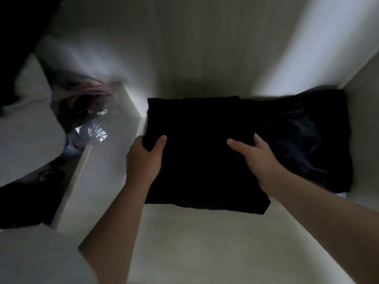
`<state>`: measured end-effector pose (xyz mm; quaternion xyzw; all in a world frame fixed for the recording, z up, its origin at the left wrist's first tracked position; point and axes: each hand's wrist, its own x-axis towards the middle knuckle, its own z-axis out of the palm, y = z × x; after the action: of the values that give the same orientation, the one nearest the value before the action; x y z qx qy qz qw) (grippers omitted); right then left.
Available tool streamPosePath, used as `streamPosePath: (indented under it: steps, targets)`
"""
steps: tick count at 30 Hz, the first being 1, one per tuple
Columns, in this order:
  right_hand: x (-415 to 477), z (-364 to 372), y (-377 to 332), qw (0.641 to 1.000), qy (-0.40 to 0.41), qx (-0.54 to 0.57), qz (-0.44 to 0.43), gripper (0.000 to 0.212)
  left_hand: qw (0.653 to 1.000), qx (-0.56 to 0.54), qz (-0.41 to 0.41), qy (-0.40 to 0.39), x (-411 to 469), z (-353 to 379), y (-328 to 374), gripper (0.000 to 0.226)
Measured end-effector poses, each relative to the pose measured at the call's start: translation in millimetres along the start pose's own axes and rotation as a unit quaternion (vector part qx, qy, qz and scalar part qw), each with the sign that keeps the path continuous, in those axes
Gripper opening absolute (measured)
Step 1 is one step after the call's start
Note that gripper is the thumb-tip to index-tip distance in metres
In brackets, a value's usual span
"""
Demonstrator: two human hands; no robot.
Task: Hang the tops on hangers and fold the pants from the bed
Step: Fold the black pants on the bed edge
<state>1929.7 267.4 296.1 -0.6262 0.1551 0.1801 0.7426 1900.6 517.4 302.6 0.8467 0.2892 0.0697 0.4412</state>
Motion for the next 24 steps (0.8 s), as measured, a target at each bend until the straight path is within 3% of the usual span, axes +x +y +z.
streamPosePath:
  steps: [5,8,11,14,15,17,20,22,24]
  targets:
    - [51,27,14,0.999,-0.032,-0.018,0.004,0.054,0.998,0.010,0.024,0.058,49,9,-19,0.050]
    - [79,39,28,0.997,-0.011,-0.066,-0.030,0.063,0.996,0.021,0.038,0.073,69,23,-34,0.051]
    - [100,43,44,0.990,0.012,-0.130,-0.051,0.075,0.991,0.098,0.045,0.074,78,42,-47,0.055]
    - [102,45,50,0.976,0.064,-0.194,-0.078,0.088,0.961,0.240,0.062,0.123,73,54,-50,0.065]
    - [98,45,49,0.961,0.090,-0.243,-0.098,0.096,0.948,0.273,0.081,0.142,67,56,-48,0.067]
    - [82,43,45,0.896,0.126,-0.384,-0.184,0.105,0.929,0.300,0.155,0.148,52,57,-43,0.064]
    - [55,43,46,0.783,0.070,-0.529,-0.320,0.085,0.908,0.332,0.245,0.078,15,65,-51,0.054]
    - [43,46,57,0.751,-0.018,-0.592,-0.293,0.074,0.902,0.361,0.238,0.016,-9,71,-63,0.056]
    - [40,45,71,0.743,-0.073,-0.623,-0.232,0.072,0.895,0.388,0.220,-0.013,-19,76,-75,0.059]
